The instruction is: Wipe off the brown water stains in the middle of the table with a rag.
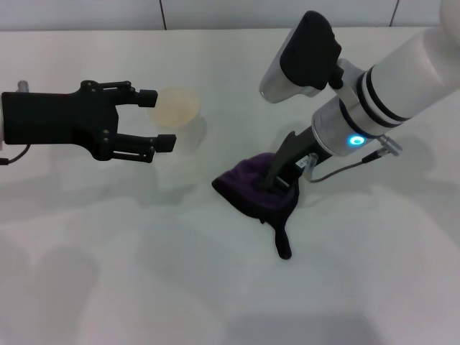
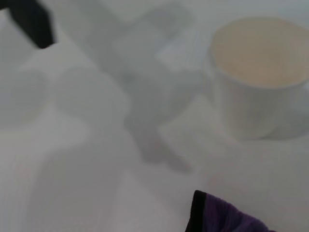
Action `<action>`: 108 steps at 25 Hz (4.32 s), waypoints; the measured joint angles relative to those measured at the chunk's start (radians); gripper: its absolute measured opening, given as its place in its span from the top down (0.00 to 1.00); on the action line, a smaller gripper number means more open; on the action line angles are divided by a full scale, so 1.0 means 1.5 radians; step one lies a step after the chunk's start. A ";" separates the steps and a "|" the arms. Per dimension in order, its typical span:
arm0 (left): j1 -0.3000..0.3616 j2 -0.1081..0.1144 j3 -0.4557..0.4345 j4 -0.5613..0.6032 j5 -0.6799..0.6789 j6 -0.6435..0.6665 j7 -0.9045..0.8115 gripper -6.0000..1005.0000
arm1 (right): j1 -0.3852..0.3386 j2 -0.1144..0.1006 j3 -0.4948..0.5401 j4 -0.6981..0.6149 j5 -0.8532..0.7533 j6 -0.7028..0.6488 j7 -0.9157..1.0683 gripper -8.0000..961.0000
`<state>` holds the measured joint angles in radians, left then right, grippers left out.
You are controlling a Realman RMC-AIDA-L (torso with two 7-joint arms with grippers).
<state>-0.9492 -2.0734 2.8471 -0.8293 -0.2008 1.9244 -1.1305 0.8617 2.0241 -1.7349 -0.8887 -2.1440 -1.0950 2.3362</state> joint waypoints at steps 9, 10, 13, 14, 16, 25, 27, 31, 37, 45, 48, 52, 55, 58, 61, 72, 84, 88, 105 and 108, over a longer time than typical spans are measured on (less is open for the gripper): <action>-0.004 0.000 0.000 0.001 -0.001 -0.006 0.000 0.12 | 0.007 0.003 -0.011 -0.005 0.006 -0.058 0.001 0.92; -0.004 0.000 0.000 0.001 -0.001 -0.006 0.000 0.12 | 0.007 0.003 -0.014 -0.004 0.008 -0.055 0.001 0.92; -0.003 0.000 0.000 0.001 -0.001 -0.007 0.000 0.12 | 0.008 0.003 -0.014 0.008 0.011 -0.027 0.002 0.92; -0.003 0.000 0.000 0.001 -0.001 -0.007 0.000 0.12 | 0.009 0.002 -0.013 0.012 0.011 -0.015 0.002 0.92; -0.002 0.000 0.000 0.001 -0.001 -0.007 0.000 0.12 | 0.008 0.001 -0.010 0.016 0.011 0.004 0.002 0.92; -0.002 -0.001 0.000 0.001 -0.002 -0.009 0.001 0.12 | 0.004 0.000 -0.006 0.042 0.008 0.092 0.003 0.91; -0.002 -0.001 0.000 0.001 -0.002 -0.010 0.001 0.12 | -0.001 0.000 -0.005 0.043 0.006 0.109 0.007 0.91; 0.000 -0.001 0.000 0.001 -0.002 -0.013 0.002 0.12 | -0.015 -0.002 0.012 0.046 0.005 0.127 0.011 0.90; 0.003 -0.001 0.000 0.001 -0.007 -0.016 0.008 0.12 | -0.079 -0.006 0.047 -0.010 0.004 0.136 0.003 0.90; 0.010 -0.001 -0.001 0.000 -0.027 -0.017 0.008 0.12 | -0.210 -0.009 0.118 -0.137 0.001 0.115 -0.023 0.89; 0.011 0.000 -0.001 -0.001 -0.028 -0.017 0.008 0.12 | -0.247 -0.011 0.148 -0.164 -0.002 0.107 -0.025 0.89; 0.012 0.000 -0.001 0.000 -0.039 -0.021 0.008 0.12 | -0.289 -0.013 0.180 -0.190 -0.007 0.101 -0.026 0.89; 0.013 -0.001 -0.001 0.000 -0.045 -0.023 0.005 0.12 | -0.315 -0.014 0.202 -0.210 -0.008 0.096 -0.034 0.89; 0.013 -0.001 -0.001 0.001 -0.046 -0.023 0.004 0.12 | -0.332 -0.012 0.224 -0.219 -0.007 0.089 -0.050 0.88; 0.017 -0.001 -0.001 0.001 -0.051 -0.024 0.003 0.12 | -0.346 -0.012 0.236 -0.222 -0.006 0.088 -0.058 0.88; 0.019 -0.001 -0.001 0.001 -0.063 -0.028 0.001 0.12 | -0.375 -0.014 0.276 -0.227 -0.006 0.060 -0.071 0.87; 0.019 -0.001 -0.001 0.001 -0.063 -0.031 0.000 0.12 | -0.385 -0.014 0.317 -0.229 -0.005 0.013 -0.077 0.86; 0.019 -0.001 -0.001 0.001 -0.063 -0.031 -0.002 0.12 | -0.377 -0.015 0.338 -0.229 -0.003 -0.030 -0.085 0.86; 0.020 -0.002 -0.001 0.002 -0.063 -0.028 -0.004 0.12 | -0.397 -0.014 0.378 -0.253 0.069 -0.101 -0.155 0.42; 0.020 -0.002 -0.001 0.002 -0.063 -0.028 -0.004 0.12 | -0.404 -0.014 0.380 -0.255 0.115 -0.105 -0.197 0.37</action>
<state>-0.9188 -2.0771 2.8455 -0.8266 -0.2946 1.8826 -1.1366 0.2553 2.0034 -1.1653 -1.2718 -1.9723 -1.2527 2.0410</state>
